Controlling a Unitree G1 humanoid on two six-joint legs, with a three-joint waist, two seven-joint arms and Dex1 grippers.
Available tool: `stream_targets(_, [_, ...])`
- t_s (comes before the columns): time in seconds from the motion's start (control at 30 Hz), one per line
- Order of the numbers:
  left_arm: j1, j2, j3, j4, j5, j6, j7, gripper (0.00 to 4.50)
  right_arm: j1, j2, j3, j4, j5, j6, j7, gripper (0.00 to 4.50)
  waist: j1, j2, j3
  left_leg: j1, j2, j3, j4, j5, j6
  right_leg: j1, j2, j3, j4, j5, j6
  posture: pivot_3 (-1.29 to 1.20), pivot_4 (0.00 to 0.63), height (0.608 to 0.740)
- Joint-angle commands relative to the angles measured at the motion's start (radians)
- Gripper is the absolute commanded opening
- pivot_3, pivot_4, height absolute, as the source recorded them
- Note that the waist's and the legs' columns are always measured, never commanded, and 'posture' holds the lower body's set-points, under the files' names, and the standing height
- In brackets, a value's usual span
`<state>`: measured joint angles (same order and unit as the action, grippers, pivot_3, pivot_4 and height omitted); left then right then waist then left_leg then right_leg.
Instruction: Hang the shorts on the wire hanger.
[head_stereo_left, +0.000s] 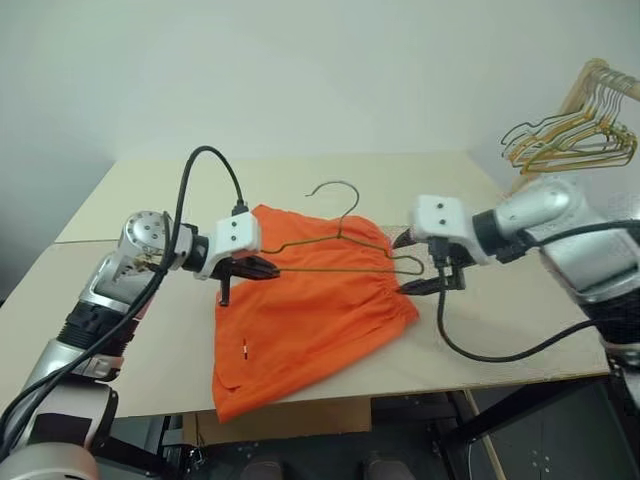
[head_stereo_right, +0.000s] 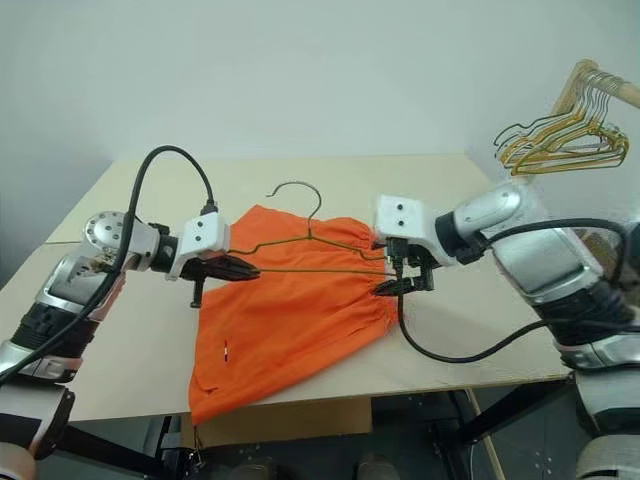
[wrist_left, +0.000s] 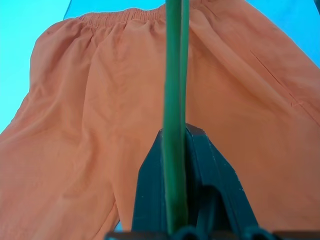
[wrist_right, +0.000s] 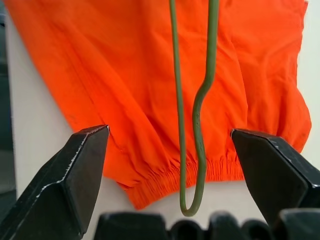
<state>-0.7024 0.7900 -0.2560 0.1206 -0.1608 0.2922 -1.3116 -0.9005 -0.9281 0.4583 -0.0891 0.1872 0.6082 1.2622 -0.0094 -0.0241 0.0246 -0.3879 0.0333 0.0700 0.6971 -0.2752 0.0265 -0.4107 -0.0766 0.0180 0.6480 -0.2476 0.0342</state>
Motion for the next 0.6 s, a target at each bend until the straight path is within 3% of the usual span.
stream_targets(0.03, [-0.017, -0.001, 0.032, -0.036, -0.016, -0.002, -0.007, 0.0, -0.041, 0.042, 0.009, 0.073, -0.07, 0.019, -0.016, 4.49, 0.0, 0.0, 0.0, -0.001, 0.0, 0.001, 0.0, 0.0, 0.0, -0.001, 0.0, 0.0, 0.0, 0.0, 0.0, 0.03, 0.0, 0.74])
stream_targets(0.07, [-0.016, -0.001, 0.033, -0.038, -0.016, -0.002, -0.008, 0.0, -0.045, 0.055, 0.01, 0.09, -0.082, 0.022, -0.018, 4.49, 0.001, 0.0, 0.0, -0.002, 0.0, 0.001, 0.001, 0.0, 0.0, -0.001, 0.0, 0.0, 0.0, 0.0, 0.0, 0.03, 0.0, 0.74])
stream_targets(0.17, [-0.015, -0.003, 0.033, -0.042, -0.017, 0.001, -0.01, 0.0, -0.047, 0.075, 0.012, 0.116, -0.107, 0.008, -0.001, 3.91, 0.004, 0.0, 0.0, -0.003, 0.0, 0.002, 0.001, 0.0, 0.0, -0.003, 0.0, 0.0, 0.0, 0.0, 0.001, 0.03, 0.0, 0.74])
stream_targets(0.53, [-0.013, -0.007, 0.038, -0.05, -0.022, 0.016, -0.014, 0.0, -0.041, 0.109, 0.012, 0.132, -0.159, -0.009, 0.04, 0.23, 0.01, 0.0, 0.0, -0.01, 0.0, 0.004, 0.003, 0.0, 0.0, -0.011, 0.0, 0.0, 0.002, 0.001, 0.001, 0.03, 0.0, 0.74])
stream_targets(0.6, [-0.012, -0.008, 0.039, -0.052, -0.021, 0.018, -0.015, 0.0, -0.038, 0.111, 0.01, 0.134, -0.168, -0.012, 0.045, 0.01, 0.01, 0.0, 0.0, -0.011, 0.0, 0.004, 0.003, 0.0, 0.0, -0.011, 0.0, 0.0, 0.002, 0.001, 0.001, 0.03, 0.0, 0.74])
